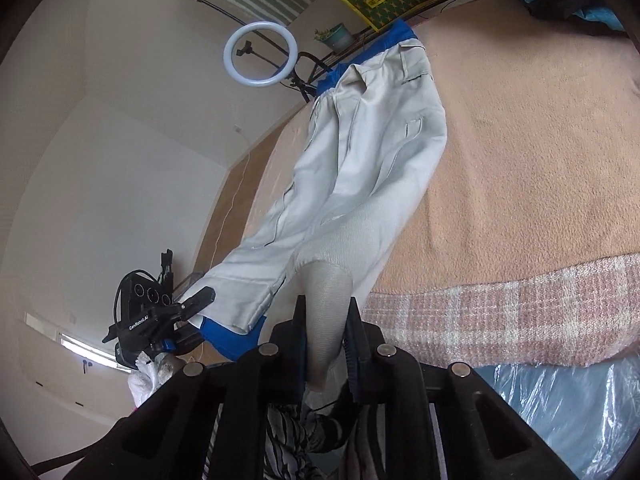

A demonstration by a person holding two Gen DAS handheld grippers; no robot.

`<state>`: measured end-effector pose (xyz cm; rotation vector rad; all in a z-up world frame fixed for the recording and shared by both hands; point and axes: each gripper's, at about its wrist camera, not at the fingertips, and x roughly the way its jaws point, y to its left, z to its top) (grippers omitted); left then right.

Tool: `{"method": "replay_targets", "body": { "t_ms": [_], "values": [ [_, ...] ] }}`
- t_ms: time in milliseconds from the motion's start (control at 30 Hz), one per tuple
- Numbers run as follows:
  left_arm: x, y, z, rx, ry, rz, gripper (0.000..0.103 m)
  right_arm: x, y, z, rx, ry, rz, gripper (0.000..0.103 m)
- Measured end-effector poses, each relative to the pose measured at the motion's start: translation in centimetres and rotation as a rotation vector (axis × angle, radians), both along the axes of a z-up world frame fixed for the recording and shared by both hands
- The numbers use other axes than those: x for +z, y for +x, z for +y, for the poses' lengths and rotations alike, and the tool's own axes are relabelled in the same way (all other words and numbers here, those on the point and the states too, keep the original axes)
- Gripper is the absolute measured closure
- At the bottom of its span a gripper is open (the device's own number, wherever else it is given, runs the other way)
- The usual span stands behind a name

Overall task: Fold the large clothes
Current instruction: 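Hold the folded jacket edge with both tools and lift it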

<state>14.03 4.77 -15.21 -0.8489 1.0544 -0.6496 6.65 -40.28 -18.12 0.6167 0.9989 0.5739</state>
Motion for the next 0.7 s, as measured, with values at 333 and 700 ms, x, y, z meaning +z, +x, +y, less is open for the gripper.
{"method": "replay_targets", "body": {
  "t_ms": [333,700],
  "values": [
    [1.2,2.3,-0.9,-0.044,-0.005,-0.059,0.078,1.7,0.2,-0.2,-0.083,0.01,0.009,0.089],
    [0.9,2.1,-1.4,0.029,-0.081,-0.102,0.08,2.8,0.4,1.3,-0.136,-0.102,0.063,0.09]
  ]
}}
